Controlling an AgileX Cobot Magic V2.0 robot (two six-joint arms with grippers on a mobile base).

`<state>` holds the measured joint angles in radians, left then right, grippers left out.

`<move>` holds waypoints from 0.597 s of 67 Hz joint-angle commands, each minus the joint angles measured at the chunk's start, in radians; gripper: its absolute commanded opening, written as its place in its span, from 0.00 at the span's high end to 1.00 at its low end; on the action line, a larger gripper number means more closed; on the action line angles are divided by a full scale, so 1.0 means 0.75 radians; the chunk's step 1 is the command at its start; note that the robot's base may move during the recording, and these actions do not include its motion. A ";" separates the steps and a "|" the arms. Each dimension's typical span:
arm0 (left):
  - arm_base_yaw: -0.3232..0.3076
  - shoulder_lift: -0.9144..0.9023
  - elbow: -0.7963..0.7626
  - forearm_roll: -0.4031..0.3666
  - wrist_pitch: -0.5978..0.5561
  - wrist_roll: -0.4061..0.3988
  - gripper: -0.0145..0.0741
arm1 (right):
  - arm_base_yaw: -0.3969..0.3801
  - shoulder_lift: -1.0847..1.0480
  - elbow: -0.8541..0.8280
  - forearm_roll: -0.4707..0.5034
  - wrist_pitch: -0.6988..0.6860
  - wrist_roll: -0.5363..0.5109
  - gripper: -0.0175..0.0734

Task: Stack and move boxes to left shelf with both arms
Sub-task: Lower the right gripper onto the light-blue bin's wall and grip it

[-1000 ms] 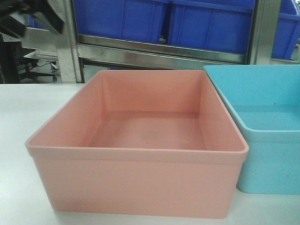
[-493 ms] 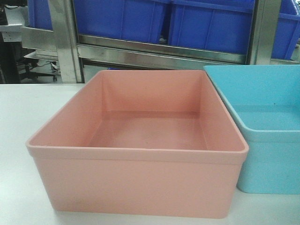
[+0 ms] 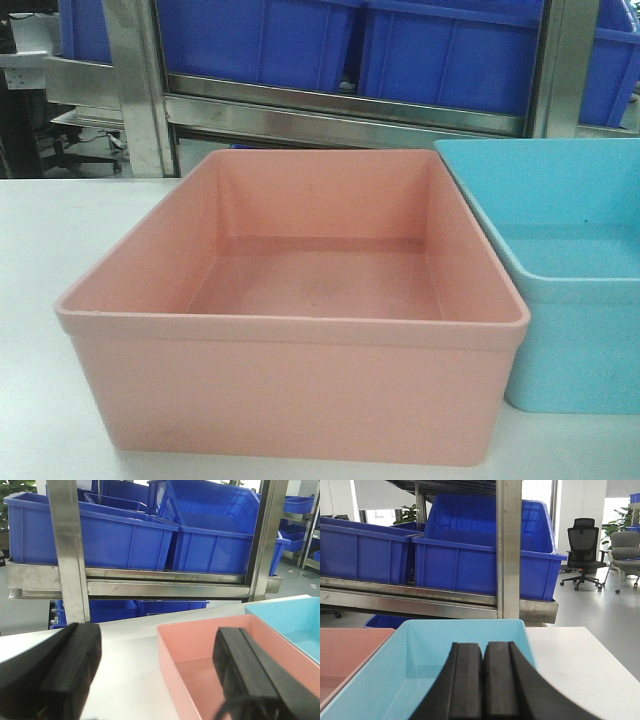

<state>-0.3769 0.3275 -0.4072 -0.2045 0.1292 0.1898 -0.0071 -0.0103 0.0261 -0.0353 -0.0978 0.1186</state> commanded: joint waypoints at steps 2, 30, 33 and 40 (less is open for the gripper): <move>0.001 0.007 -0.038 -0.013 -0.101 0.007 0.40 | 0.001 -0.006 0.001 -0.002 -0.081 -0.012 0.75; 0.001 0.007 -0.038 -0.022 -0.099 0.007 0.40 | 0.004 0.529 -0.493 0.131 0.657 -0.008 0.75; 0.001 0.007 -0.038 -0.022 -0.099 0.007 0.40 | 0.004 0.618 -0.536 0.131 0.643 -0.008 0.75; 0.001 0.007 -0.038 -0.032 -0.088 0.007 0.40 | 0.004 0.795 -0.602 0.140 0.545 -0.008 0.75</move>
<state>-0.3769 0.3275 -0.4072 -0.2101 0.1352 0.1898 -0.0056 0.5011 -0.3616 0.0606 0.4288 0.1186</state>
